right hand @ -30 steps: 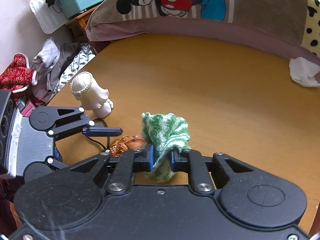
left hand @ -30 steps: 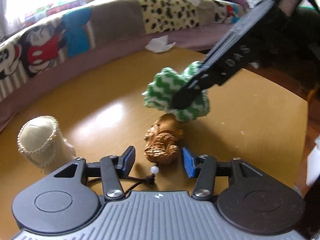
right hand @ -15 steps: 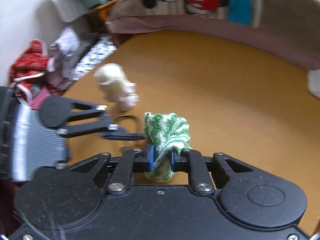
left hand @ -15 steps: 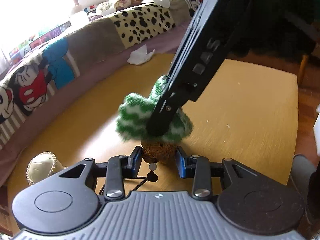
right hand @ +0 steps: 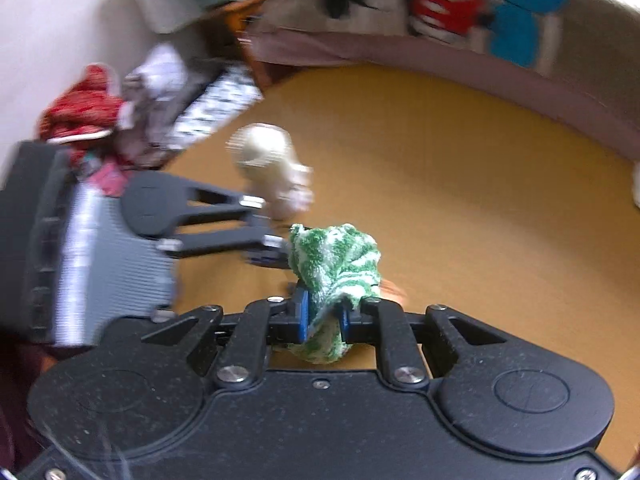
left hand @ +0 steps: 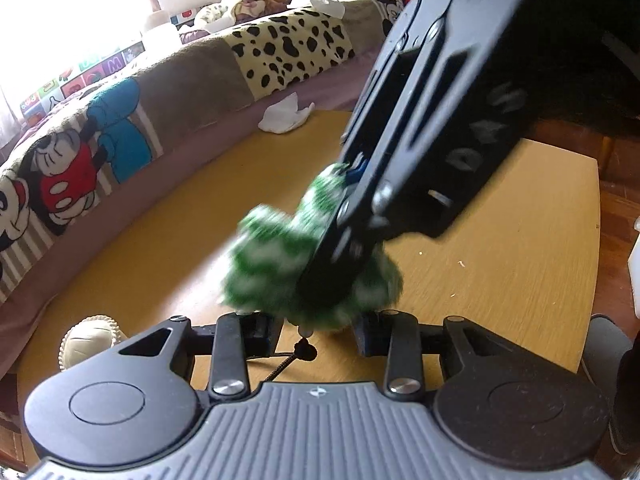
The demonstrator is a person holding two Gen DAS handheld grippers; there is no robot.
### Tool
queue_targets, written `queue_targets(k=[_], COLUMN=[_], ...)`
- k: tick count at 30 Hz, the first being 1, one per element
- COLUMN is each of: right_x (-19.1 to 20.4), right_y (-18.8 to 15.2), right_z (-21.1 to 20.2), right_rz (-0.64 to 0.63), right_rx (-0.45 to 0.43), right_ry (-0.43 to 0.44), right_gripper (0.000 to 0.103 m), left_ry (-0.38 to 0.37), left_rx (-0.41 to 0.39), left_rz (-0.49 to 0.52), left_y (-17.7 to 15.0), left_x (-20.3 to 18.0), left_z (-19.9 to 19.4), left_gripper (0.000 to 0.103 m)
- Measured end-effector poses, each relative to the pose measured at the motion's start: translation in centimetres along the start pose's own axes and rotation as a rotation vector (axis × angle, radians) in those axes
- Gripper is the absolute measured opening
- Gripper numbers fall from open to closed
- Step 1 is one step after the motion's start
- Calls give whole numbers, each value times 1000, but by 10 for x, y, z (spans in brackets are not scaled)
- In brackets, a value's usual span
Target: Clean container
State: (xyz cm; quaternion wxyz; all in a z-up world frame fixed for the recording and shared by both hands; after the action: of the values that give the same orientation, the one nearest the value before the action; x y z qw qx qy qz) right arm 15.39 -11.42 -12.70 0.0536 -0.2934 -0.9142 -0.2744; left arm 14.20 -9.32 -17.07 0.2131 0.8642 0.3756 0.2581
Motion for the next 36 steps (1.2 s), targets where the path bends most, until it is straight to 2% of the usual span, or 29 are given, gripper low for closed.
queue_targets(k=[7,14,15,17,19,29,33,34,36], right_x=[-20,-64,-65,-61,-55,-48,-47,-46,-40], right_y=[-1,-11,-11,-8,-5,-7,-7,-7,-6], right_z=[6,9,8,5,5,13,12,12,11], right_rz=[40,169,174,179,168,159,148,141,114], right_rx=[31,74,68,39,33,61,64,65,61], right_ry=[-143,-275,-276,-222,-183,-186,-198,-205,-203], right_gripper=[13,13,13,13,13,13,13,13,14], left_ry=[-2,9,16,25,18,-32,-47,-53,-36], left_rx=[8,12,15,22,26,60,53,55,54], left_rz=[14,50,62,84,68,-38,-70,-73,-45], left_y=[-2,-4,-5,-8,-8,-8,-7,-6,-5], left_x=[-3,-7,-8,-9,-7,2,5,6,4], left_z=[3,6,6,8,9,18,22,22,21], left_gripper=[33,33,33,33,34,39,39,34,34])
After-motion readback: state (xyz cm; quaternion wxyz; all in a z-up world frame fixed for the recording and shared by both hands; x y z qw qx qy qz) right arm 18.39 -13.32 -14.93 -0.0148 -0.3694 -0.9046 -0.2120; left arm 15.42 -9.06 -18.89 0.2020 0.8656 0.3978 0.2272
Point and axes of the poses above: each gripper's, at about its wrist camera, not at the fingertips, and z roughly the way its jaws point, x to its left, y to its top, the point moved 9 cm from there along z, roughly the way its jaws point, and after that the axes turned 12 degrees about x, right-handed, at the moved point
